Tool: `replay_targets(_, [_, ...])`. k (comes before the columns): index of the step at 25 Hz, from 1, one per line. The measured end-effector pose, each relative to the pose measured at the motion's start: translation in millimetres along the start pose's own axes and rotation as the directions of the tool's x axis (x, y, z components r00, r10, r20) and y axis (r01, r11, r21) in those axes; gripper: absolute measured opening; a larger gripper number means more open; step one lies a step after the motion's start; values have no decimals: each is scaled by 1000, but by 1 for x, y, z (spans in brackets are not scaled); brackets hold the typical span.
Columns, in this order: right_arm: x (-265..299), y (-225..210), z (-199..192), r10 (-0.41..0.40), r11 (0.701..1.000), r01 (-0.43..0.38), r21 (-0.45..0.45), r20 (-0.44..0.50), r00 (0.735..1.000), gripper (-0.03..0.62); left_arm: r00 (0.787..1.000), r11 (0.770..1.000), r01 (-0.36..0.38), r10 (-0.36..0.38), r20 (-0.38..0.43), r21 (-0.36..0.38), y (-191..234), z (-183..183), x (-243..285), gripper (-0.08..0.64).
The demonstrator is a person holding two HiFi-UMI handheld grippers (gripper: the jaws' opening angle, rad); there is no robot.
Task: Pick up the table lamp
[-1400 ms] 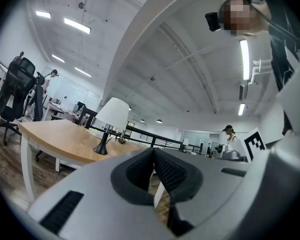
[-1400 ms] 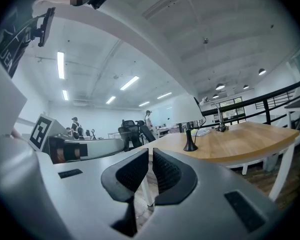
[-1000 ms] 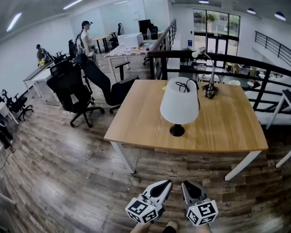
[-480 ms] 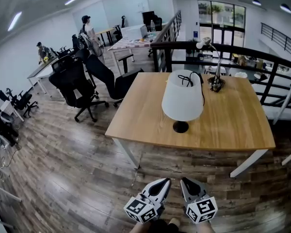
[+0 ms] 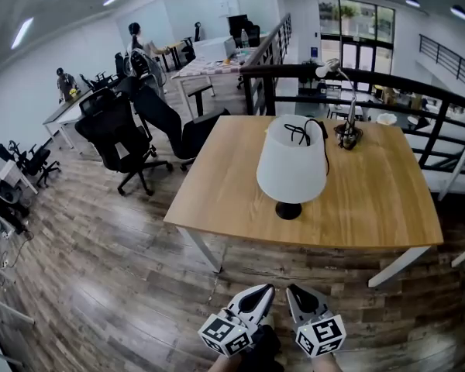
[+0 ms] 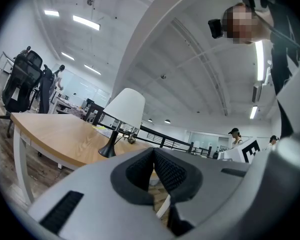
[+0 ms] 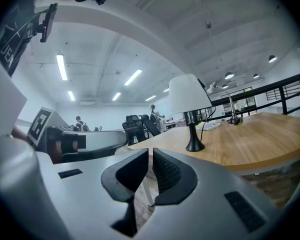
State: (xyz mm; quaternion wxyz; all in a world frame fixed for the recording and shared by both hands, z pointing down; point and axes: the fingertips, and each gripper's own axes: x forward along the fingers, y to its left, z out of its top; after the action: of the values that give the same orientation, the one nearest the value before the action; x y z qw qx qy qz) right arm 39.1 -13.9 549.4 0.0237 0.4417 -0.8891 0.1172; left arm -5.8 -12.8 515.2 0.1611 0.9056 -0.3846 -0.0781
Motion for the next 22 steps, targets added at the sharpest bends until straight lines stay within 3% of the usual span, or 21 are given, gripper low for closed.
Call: replay_targets(22, [92,-91,45,-60,998,60,-27,-11,998,44,990,985,140,-138,22,-98,63,41,131,9])
